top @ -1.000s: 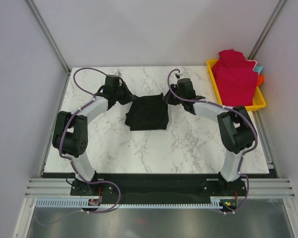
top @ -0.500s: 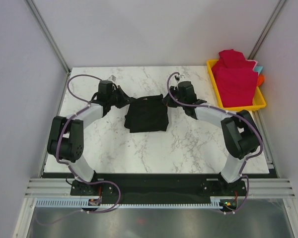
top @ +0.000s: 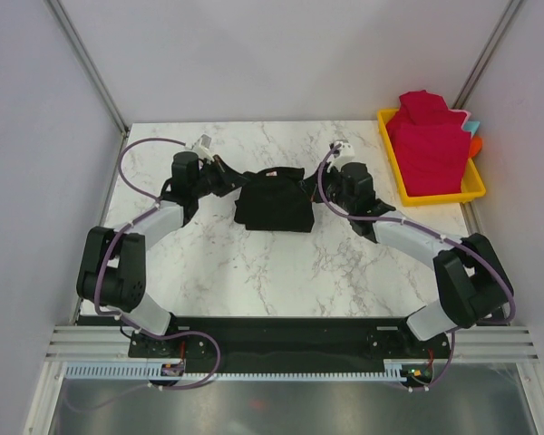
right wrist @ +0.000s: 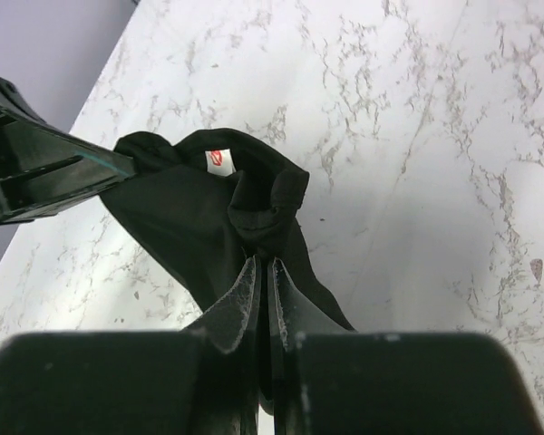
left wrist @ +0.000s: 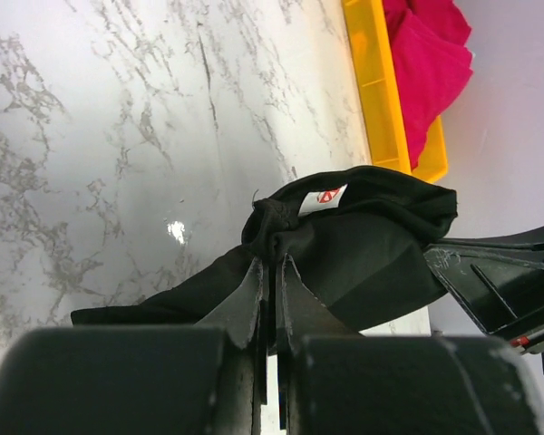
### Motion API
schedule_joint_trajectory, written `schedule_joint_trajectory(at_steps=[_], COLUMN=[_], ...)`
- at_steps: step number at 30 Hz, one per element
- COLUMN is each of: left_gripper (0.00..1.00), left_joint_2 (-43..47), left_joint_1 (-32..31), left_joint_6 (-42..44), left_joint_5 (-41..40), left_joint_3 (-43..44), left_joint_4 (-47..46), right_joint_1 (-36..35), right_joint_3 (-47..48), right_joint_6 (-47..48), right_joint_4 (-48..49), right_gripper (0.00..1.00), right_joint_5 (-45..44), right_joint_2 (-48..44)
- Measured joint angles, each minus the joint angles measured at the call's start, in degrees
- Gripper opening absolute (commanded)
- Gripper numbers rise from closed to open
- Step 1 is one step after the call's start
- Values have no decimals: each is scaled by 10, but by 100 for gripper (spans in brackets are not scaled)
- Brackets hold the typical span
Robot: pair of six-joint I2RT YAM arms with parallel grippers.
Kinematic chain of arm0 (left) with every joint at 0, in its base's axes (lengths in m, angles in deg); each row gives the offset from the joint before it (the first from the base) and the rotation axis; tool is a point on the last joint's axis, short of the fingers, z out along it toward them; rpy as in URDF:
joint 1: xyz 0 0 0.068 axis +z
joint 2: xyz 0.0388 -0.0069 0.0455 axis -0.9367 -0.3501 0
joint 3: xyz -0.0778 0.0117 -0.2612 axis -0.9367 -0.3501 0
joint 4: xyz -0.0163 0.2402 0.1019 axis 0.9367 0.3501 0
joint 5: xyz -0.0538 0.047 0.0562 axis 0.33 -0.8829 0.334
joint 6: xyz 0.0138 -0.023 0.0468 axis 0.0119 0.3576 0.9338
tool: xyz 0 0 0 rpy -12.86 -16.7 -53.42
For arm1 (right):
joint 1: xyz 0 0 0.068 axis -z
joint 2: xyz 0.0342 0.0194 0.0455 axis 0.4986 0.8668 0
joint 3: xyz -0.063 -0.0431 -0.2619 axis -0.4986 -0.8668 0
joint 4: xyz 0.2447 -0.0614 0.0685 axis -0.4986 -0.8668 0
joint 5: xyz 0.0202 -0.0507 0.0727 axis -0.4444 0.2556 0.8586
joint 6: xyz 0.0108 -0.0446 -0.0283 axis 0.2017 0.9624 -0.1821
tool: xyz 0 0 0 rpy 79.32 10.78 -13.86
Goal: Fold and stack the t-shirts
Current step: Neatly place the folded tshirt to the corner
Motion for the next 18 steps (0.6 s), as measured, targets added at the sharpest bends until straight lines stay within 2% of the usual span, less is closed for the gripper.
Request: schedule_joint_trajectory(at_steps=[5, 10, 18], left_gripper=[2, 2, 2], left_joint_2=[6, 5, -8], left_joint_1=[0, -1, -2], left_joint_6=[-3, -10, -24], left_joint_5=[17, 34, 48], left_joint_3=[-12, -16, -16], left_joint_4=[-35, -64, -94], right_joint_1=[-18, -35, -43], right_joint_3=[-29, -49, -78], right_joint_6=[18, 32, 35], right_joint_4=[34, 55, 58], right_gripper=[6, 2, 1], right_joint_5=[-15, -38, -79], right_joint_2=[-39, -44, -48])
